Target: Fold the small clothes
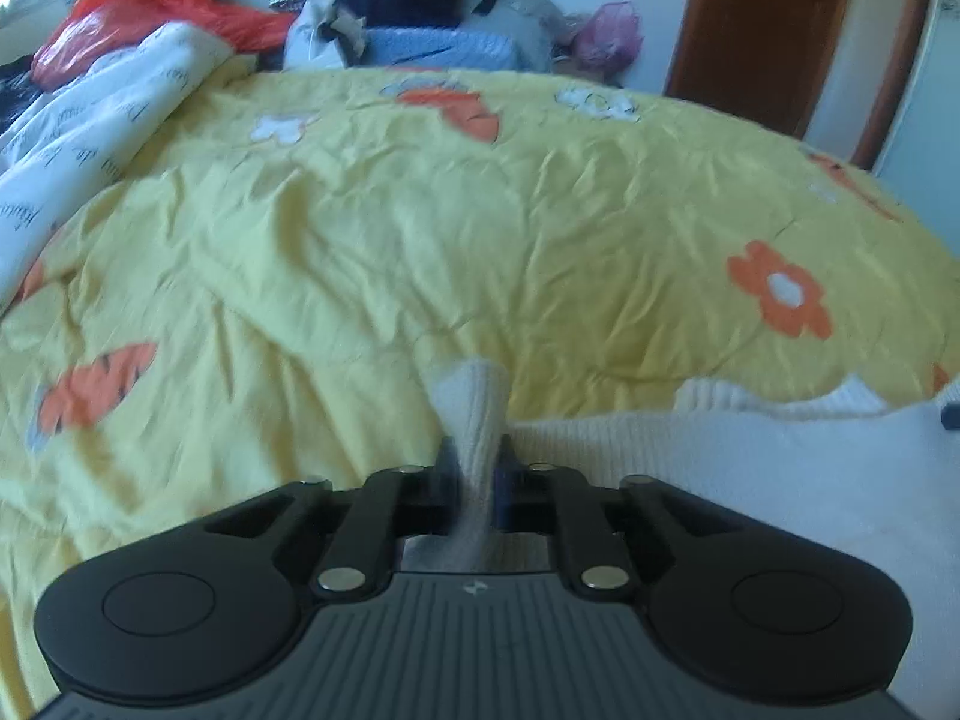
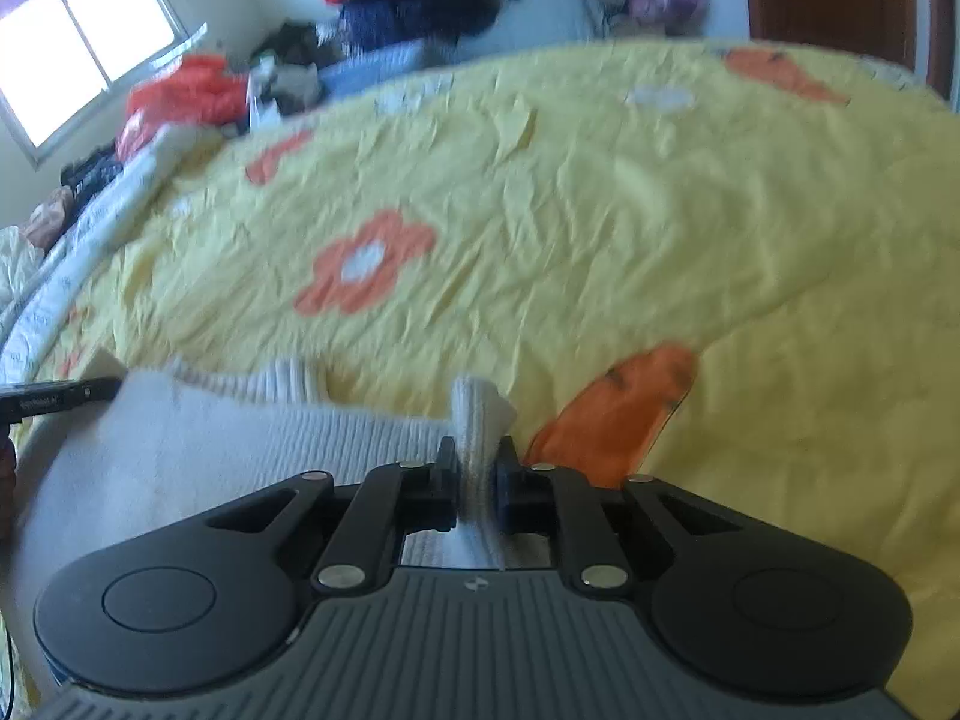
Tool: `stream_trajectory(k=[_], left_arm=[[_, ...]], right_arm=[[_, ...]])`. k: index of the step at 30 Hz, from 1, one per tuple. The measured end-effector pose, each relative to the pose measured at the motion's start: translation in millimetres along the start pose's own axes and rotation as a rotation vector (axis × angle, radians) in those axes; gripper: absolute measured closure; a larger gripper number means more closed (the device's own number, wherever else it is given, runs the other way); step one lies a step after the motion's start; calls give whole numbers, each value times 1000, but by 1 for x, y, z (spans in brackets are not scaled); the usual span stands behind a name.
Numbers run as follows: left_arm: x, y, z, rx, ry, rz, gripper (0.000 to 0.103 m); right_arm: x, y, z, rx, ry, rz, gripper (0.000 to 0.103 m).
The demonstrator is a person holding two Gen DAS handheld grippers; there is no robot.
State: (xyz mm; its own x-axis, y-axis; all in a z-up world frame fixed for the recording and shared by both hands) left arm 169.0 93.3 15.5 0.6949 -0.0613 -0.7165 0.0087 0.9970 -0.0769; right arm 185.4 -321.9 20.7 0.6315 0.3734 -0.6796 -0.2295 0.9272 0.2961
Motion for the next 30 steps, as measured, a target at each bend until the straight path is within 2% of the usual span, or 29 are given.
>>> stream_trajectory(k=[2, 3, 5, 7, 8, 9, 11, 13, 14, 15, 17, 19, 23, 25, 27, 28, 30], left_arm=[[-6, 4, 4, -22, -41, 2, 93], [-3, 6, 3, -37, -30, 6, 93], [11, 8, -4, -38, -8, 30, 93], [6, 3, -9, -13, -46, 48, 92], [0, 2, -8, -19, -57, 48, 89], [-9, 2, -8, -20, -82, 46, 89], [-35, 0, -9, -6, -153, 66, 86], [-62, -8, -11, 25, -223, 102, 82], [-72, -15, -12, 48, -256, 102, 80], [-77, -24, -13, 75, -269, 97, 77], [-75, -42, -15, 109, -247, 75, 74], [-60, -60, -18, 144, -218, 51, 74], [-15, -66, -31, 166, -123, 133, 74], [-11, -52, -42, 133, -179, 103, 70], [-9, -41, -41, 80, -176, 67, 68], [-9, -40, -41, 72, -178, 62, 68], [-8, -43, -40, 84, -179, 74, 67]], right_arm=[[-12, -12, 5, 51, -51, -1, 90], [-12, -17, 4, 81, -58, 2, 90], [8, -21, -6, 95, -13, -19, 90], [8, -19, -11, 86, -49, -27, 89], [5, -19, -10, 110, -52, -27, 71], [0, -19, -8, 140, -53, -25, 62], [-16, -18, -3, 166, -102, -32, 61], [-44, -10, 0, 149, -195, -42, 60], [-54, -3, 1, 142, -233, -32, 62], [-61, 5, 2, 134, -260, -13, 59], [-62, 29, 2, 90, -266, 37, 51], [-48, 52, -1, 28, -231, 61, 50], [-6, 69, -14, -69, -143, -32, 51], [11, 61, -28, -122, -104, -132, 47], [7, 45, -43, -106, -186, -80, 48], [6, 41, -41, -71, -185, -67, 48], [7, 44, -41, -92, -185, -81, 46]])
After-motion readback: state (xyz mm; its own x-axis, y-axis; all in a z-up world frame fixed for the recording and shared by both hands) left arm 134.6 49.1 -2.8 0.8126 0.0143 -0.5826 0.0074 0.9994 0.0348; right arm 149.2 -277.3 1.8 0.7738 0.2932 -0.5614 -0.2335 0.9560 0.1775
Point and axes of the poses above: each gripper's, at about its wrist camera, not at the fingertips, and x roughly the way its jaws point, y to its left, z to its top, the point moved 1 cm from there along x, roughly the way its jaws point, and after that the axes turned 4 degrees about -y, right-handed, at the moved point
